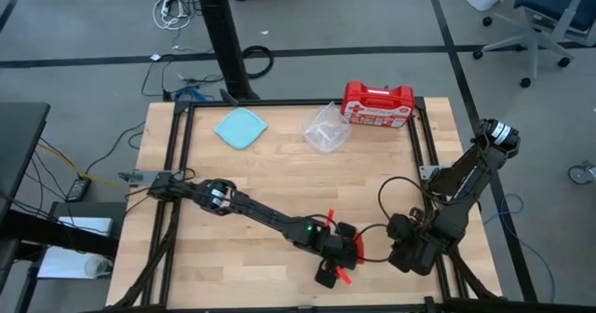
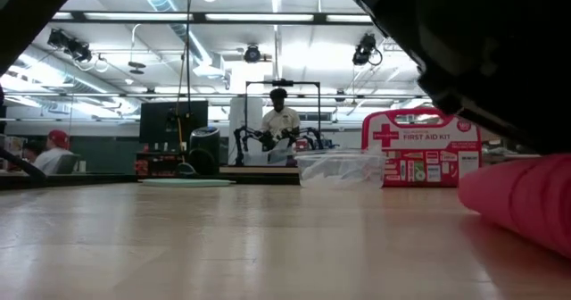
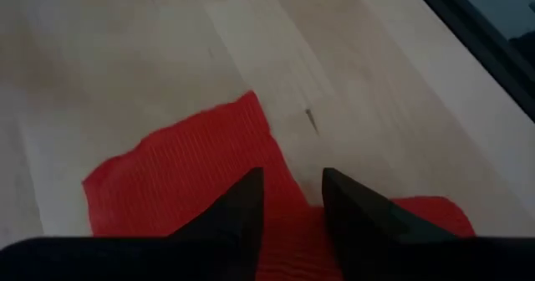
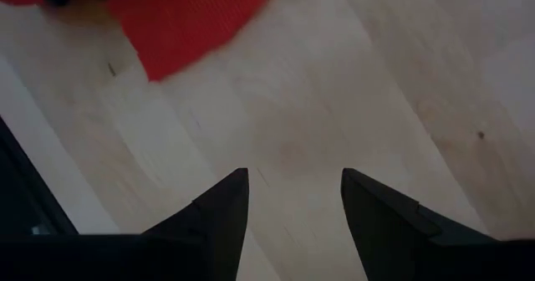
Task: Roll bandage
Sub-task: Roll the red bandage
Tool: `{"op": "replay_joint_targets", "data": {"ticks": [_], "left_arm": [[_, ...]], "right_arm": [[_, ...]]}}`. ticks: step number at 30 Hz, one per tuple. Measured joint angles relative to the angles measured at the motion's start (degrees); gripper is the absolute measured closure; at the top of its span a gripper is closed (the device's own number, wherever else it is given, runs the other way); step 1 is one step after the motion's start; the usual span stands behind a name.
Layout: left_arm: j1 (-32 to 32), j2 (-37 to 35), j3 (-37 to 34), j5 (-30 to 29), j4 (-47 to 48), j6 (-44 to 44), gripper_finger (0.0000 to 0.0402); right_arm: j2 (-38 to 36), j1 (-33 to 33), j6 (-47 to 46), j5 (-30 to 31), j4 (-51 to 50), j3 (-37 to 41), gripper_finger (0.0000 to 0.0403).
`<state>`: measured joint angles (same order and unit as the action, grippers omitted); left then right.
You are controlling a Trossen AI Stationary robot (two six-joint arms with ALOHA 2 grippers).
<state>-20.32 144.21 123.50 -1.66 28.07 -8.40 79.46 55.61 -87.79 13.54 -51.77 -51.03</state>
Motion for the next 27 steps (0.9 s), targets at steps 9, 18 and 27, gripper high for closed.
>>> {"op": "replay_joint_targets", "data": {"ticks": [9, 18, 27], "left_arm": [[0.16, -0.31, 7.17, 0.32, 4.31, -0.39, 0.0275], [0.12, -0.99, 11.17, 0.38, 22.13, -0.57, 0.0275], [0.09, 1.82, 11.22, 0.76, 19.62, -1.92, 0.0275]], "right_arm": [[0.04, 0.15, -0.52, 3.58, 0.46, 0.00, 0.0212], [0.07, 0.15, -0.54, 4.78, 1.01, 0.00, 0.0212], [0.08, 0.15, 0.33, 6.33, 2.31, -0.01, 0.0212]]}}
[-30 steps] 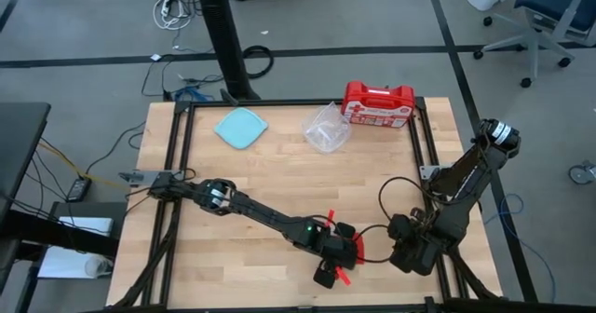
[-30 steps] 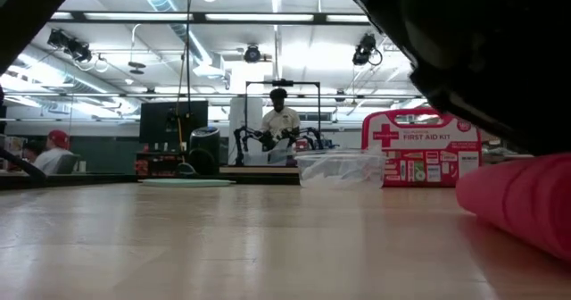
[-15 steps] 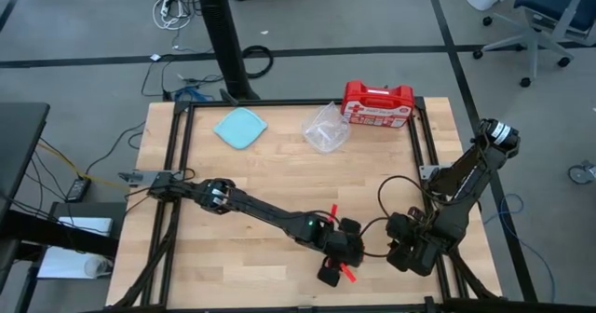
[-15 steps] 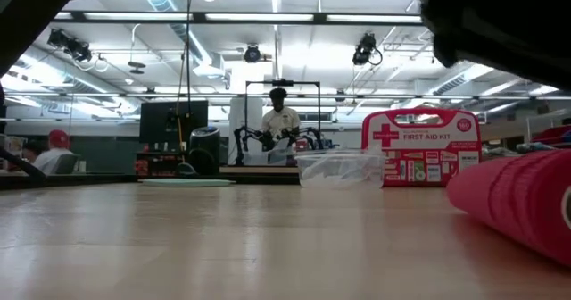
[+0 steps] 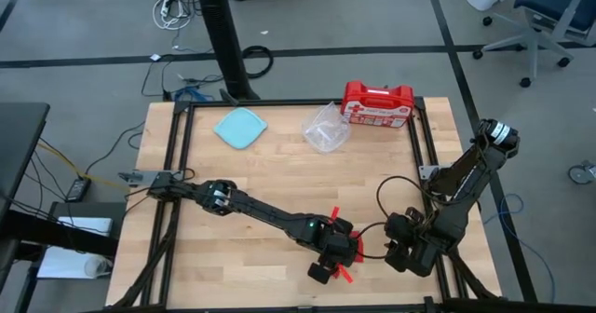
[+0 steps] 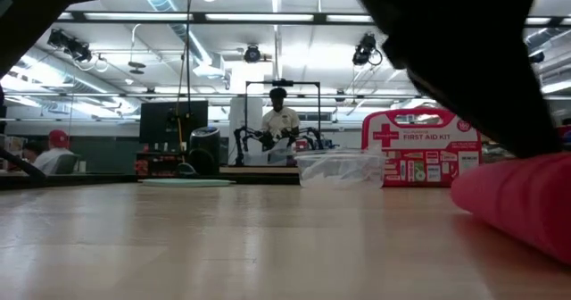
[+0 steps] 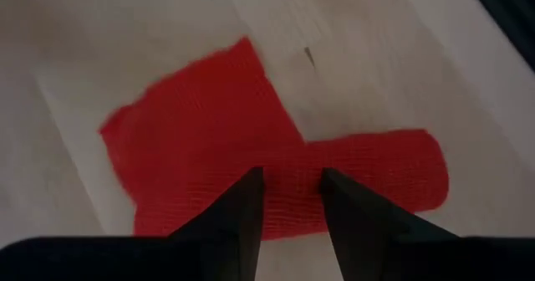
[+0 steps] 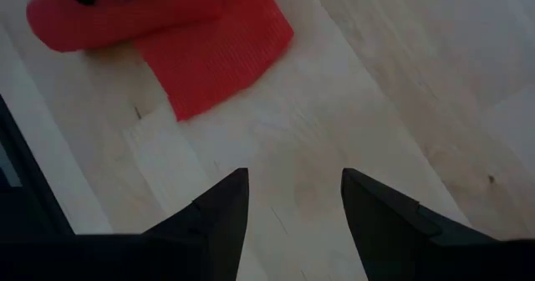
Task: Roll bandage
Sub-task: Roll the red bandage
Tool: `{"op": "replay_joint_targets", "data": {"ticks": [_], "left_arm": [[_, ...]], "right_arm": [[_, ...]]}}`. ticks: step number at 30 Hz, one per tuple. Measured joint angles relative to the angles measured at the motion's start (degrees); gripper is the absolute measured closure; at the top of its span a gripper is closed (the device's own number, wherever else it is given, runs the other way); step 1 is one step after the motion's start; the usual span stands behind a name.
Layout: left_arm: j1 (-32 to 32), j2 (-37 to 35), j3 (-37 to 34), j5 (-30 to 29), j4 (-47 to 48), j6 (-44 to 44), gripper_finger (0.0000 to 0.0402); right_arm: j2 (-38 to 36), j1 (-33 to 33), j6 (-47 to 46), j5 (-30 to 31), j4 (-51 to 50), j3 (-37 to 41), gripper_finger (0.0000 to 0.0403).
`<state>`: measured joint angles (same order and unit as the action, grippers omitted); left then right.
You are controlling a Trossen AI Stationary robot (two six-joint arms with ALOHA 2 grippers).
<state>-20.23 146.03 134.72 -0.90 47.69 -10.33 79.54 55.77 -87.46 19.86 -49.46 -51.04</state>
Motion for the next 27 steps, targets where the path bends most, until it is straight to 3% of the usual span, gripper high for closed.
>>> {"op": "replay_joint_targets", "data": {"ticks": [13, 27], "left_arm": [[0.00, 3.51, -0.08, 0.55, -16.50, 0.36, 0.0275], [-0.13, 0.50, 0.10, 0.65, -9.45, 2.53, 0.0275]], "right_arm": [[0.01, 0.10, 0.00, 2.67, 0.90, 0.01, 0.0212], [0.01, 0.87, -1.03, 4.50, 0.23, 0.01, 0.0212]]}}
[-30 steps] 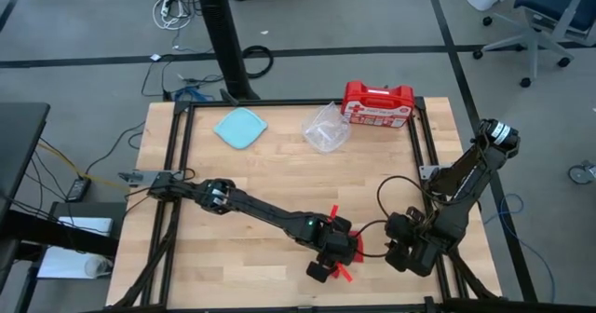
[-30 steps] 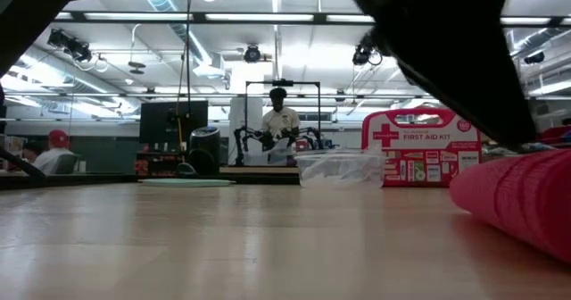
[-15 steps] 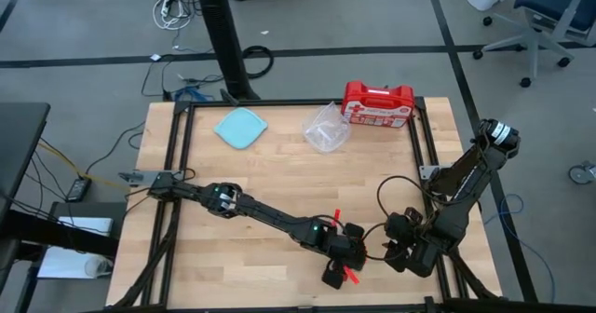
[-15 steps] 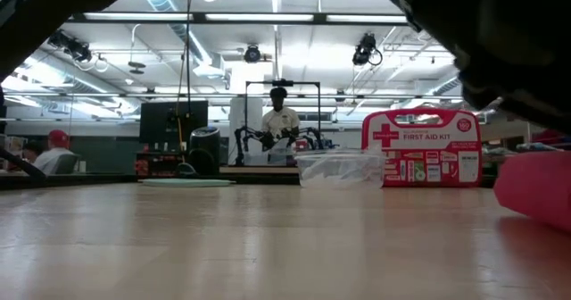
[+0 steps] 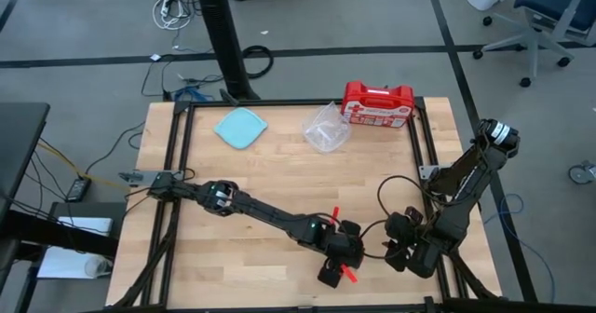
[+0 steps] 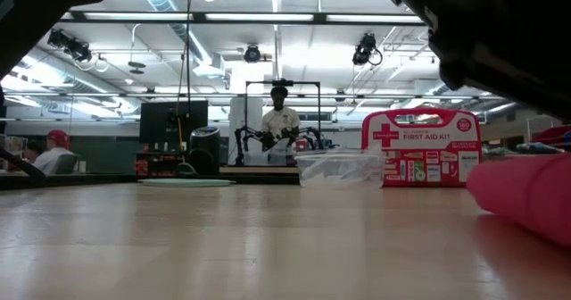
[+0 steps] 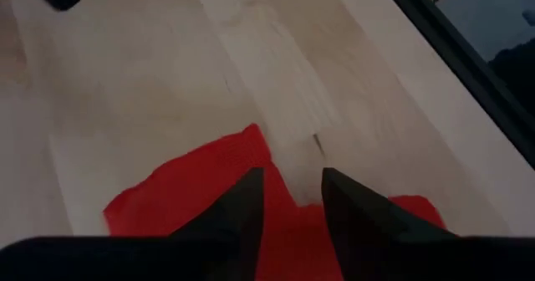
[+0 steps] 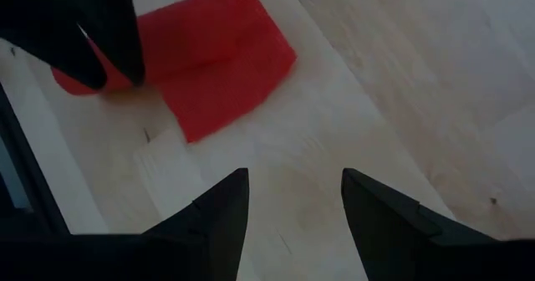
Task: Roll bandage
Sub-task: Roll the red bandage
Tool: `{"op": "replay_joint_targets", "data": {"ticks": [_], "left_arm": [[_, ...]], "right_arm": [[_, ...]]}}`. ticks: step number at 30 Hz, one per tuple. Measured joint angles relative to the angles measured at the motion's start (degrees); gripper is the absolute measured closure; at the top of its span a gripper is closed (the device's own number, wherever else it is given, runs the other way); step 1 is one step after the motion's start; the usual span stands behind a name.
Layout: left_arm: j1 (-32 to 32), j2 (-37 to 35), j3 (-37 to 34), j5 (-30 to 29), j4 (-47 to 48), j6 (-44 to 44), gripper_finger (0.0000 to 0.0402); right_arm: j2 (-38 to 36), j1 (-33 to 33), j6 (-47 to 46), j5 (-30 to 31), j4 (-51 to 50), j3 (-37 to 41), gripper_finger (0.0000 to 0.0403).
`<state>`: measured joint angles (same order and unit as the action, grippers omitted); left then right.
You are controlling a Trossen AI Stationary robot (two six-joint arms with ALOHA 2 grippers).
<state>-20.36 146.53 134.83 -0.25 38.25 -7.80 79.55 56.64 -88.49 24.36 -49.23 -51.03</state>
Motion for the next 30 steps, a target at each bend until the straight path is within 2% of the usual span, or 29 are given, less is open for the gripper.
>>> {"op": "replay_joint_targets", "data": {"ticks": [13, 20, 30], "left_arm": [[0.00, -3.72, 0.11, -0.55, 16.68, 0.75, 0.0275], [0.00, -3.72, -2.63, -0.46, 11.97, 0.51, 0.0275], [0.00, -3.88, -9.67, 0.60, -2.84, 0.56, 0.0275]], "right_arm": [[0.02, 0.00, 0.04, 0.57, -0.15, 0.00, 0.0212], [0.02, 0.00, 0.11, 1.18, -0.22, 0.00, 0.0212], [0.02, 0.00, 0.48, 1.27, -0.15, 0.00, 0.0212]]}}
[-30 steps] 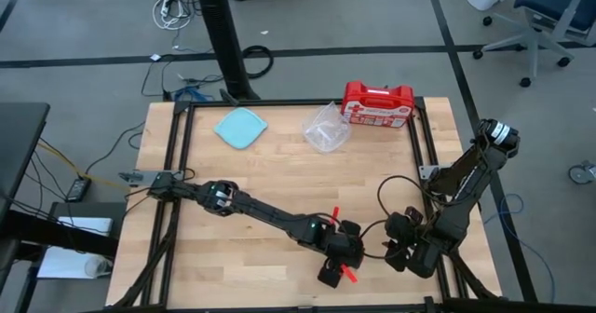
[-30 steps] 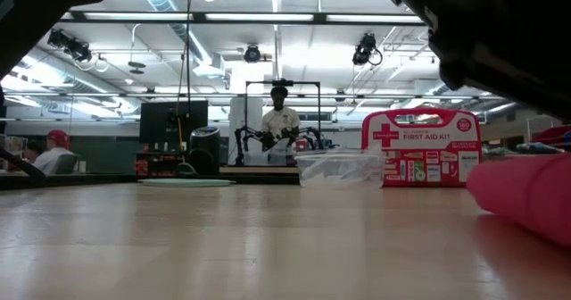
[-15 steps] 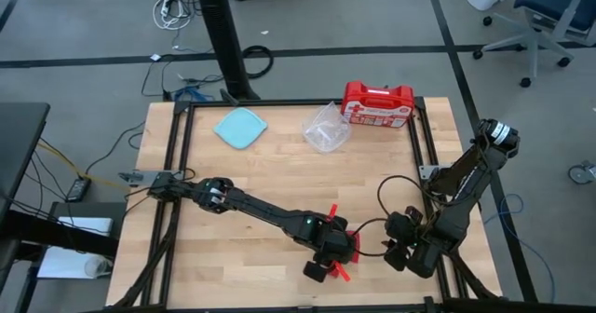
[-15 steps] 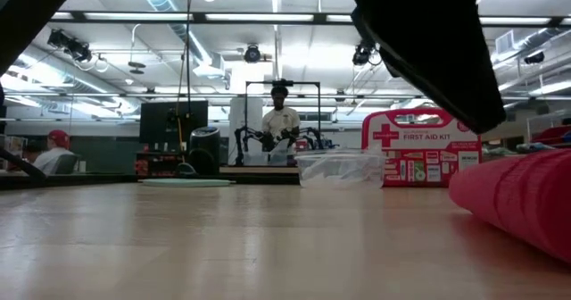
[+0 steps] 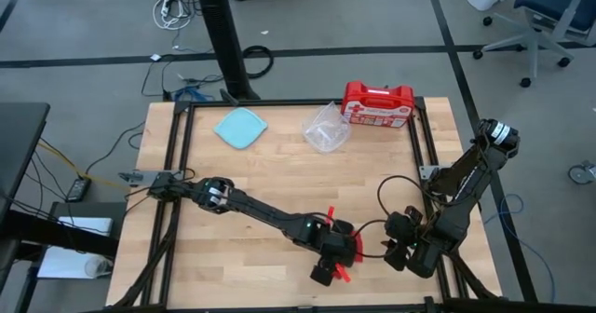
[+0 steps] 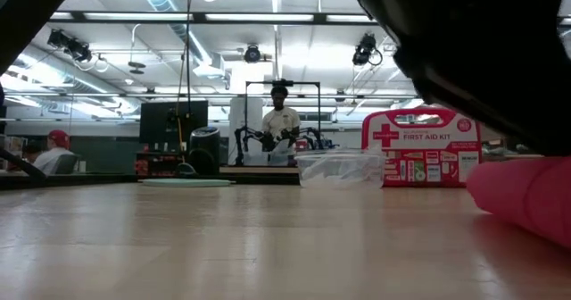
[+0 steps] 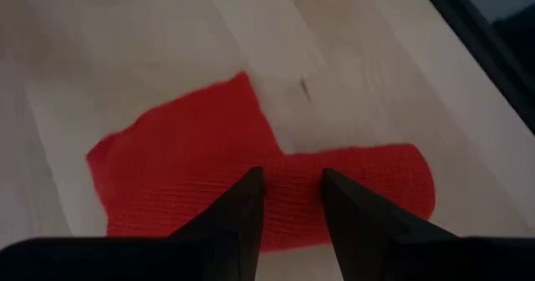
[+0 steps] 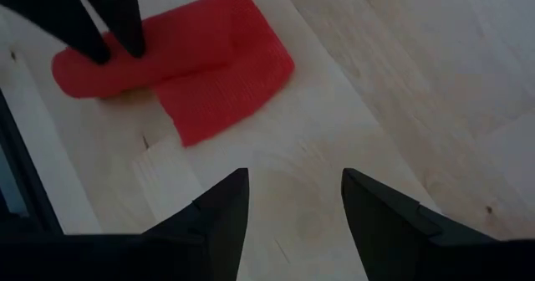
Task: Roll bandage
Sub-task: Roll the red bandage
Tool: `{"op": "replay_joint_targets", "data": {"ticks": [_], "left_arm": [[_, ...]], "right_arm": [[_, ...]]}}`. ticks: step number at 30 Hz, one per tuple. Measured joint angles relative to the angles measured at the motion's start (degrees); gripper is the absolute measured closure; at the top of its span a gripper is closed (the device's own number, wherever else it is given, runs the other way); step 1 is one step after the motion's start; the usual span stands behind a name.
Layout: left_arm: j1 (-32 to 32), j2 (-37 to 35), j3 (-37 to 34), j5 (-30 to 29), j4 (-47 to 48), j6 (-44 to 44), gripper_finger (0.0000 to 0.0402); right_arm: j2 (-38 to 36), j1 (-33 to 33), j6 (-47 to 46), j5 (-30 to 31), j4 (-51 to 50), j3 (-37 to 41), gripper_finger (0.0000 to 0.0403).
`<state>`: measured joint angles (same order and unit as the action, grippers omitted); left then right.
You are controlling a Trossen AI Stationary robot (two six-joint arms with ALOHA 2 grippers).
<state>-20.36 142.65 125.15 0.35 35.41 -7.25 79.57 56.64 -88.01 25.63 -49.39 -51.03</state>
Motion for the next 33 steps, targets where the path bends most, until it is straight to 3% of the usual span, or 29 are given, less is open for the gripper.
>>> {"op": "replay_joint_targets", "data": {"ticks": [13, 21, 26, 33], "left_arm": [[-0.11, 0.07, -8.99, -1.37, -22.33, 0.13, 0.0275], [-0.22, 0.45, -4.61, -1.14, -22.58, 0.33, 0.0275], [-0.29, 0.00, 1.32, -0.91, -16.84, -0.50, 0.0275], [0.58, -0.24, 9.64, -3.77, 6.31, -4.18, 0.0275]], "right_arm": [[0.00, 0.00, -0.52, 0.09, 0.15, 0.00, 0.0212], [0.00, 0.02, -0.92, 0.83, 0.28, 0.00, 0.0212], [0.00, 0.02, -1.13, 2.56, 0.56, 0.00, 0.0212], [0.00, 0.04, -1.07, 3.28, 1.29, 0.00, 0.0212]]}}
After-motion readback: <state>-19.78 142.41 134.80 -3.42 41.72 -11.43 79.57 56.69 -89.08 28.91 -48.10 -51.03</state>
